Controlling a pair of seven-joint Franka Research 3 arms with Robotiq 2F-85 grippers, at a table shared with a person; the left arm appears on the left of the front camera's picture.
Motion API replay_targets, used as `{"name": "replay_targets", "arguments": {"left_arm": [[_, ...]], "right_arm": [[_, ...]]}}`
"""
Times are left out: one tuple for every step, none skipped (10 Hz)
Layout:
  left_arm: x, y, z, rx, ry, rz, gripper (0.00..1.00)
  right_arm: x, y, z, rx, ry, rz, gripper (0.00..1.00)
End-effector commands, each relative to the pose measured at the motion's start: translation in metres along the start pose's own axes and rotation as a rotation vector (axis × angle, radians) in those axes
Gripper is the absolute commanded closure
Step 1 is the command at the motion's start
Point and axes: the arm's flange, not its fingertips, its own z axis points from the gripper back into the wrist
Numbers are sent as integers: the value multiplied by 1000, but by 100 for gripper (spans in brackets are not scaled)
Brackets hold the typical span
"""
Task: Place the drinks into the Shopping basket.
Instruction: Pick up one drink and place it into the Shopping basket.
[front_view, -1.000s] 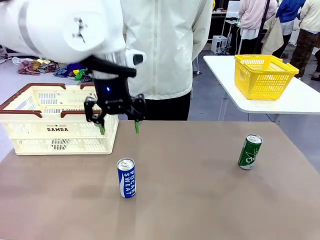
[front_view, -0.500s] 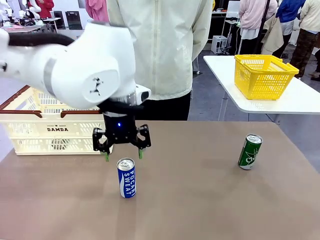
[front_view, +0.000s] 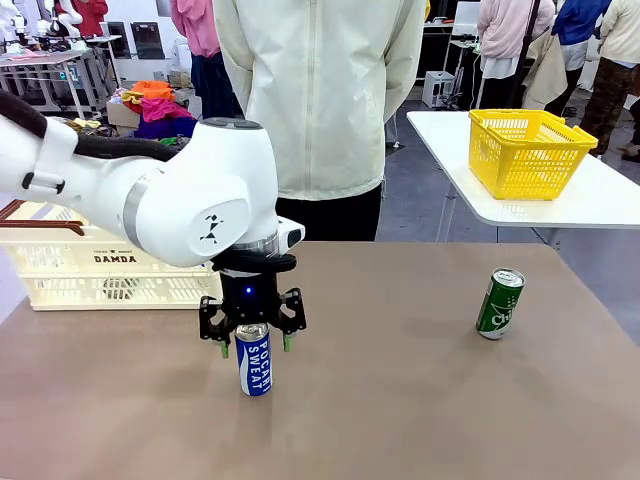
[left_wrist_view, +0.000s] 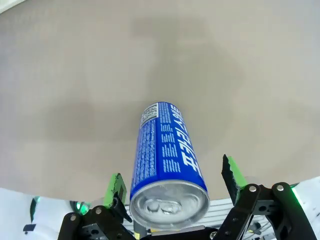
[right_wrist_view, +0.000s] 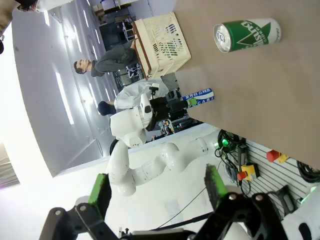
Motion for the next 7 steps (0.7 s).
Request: {"name": "replay_targets", "arguments": {"left_arm": [[1,5,-4,4,-17,12,0],[2,6,-8,-15,7,-2,0],[2,6,-10,-9,9,1,0],[3,7,-12,-13,8,-5,0],[2,7,-11,-19,-1,-7,0],[2,8,-12,-27,-19,-5,54],[1,9,-11,-27,-28,-11,100]], "right_arm": [[-4,3,2,-7,8,-17,0],[-4,3,2,-7,8,-17,0],[-4,3,2,-7,8,-17,0],[-4,3,2,-7,8,-17,0],[-4,3,2,-7,8,-17,0],[-4,3,2,-7,8,-17,0],[-4,3,2,-7,8,-17,0]]}}
